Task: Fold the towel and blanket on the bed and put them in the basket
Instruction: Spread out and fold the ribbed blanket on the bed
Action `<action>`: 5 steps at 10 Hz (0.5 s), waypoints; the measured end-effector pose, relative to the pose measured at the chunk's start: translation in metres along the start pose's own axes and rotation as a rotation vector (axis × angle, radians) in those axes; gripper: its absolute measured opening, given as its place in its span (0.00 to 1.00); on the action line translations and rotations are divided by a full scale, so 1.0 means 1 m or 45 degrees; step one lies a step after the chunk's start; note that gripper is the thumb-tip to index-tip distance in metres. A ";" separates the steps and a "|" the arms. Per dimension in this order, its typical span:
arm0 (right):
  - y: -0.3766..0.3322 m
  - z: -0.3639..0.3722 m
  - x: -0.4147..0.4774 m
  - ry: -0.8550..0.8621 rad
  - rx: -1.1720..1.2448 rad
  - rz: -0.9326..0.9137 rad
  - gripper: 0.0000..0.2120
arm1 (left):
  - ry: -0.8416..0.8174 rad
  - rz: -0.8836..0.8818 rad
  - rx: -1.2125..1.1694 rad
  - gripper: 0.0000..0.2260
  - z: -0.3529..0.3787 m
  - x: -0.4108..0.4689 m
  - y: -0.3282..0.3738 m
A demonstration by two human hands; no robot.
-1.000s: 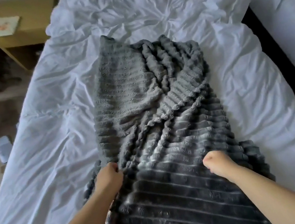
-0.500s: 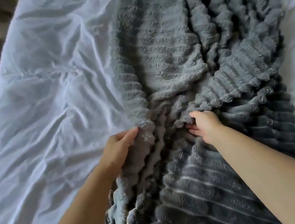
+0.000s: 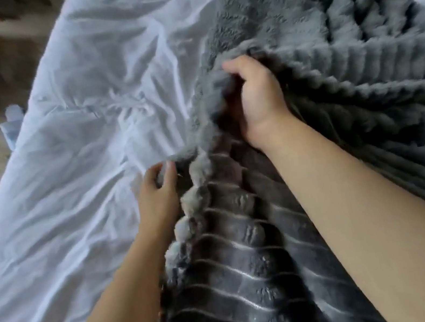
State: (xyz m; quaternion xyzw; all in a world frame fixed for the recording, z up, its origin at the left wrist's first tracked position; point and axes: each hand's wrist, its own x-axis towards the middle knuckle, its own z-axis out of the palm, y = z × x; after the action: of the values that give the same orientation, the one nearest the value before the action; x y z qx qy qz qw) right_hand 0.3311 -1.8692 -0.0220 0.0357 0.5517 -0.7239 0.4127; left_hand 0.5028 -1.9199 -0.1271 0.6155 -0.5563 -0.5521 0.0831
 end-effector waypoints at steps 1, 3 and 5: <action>0.031 -0.002 0.014 -0.163 -0.681 0.245 0.13 | -0.649 0.237 -0.124 0.27 -0.020 0.008 0.006; 0.041 -0.149 -0.030 0.725 -1.063 -0.203 0.10 | -0.548 -0.009 0.210 0.22 -0.010 0.012 0.017; 0.077 -0.328 -0.139 1.655 -1.179 0.760 0.25 | -0.097 0.198 0.529 0.24 0.013 0.003 0.017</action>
State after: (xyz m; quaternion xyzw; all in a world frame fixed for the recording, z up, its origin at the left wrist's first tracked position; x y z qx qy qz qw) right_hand 0.3393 -1.5239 -0.1385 0.4157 0.8869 -0.1218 0.1605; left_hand 0.4822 -1.9220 -0.1221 0.5533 -0.7066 -0.4404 -0.0243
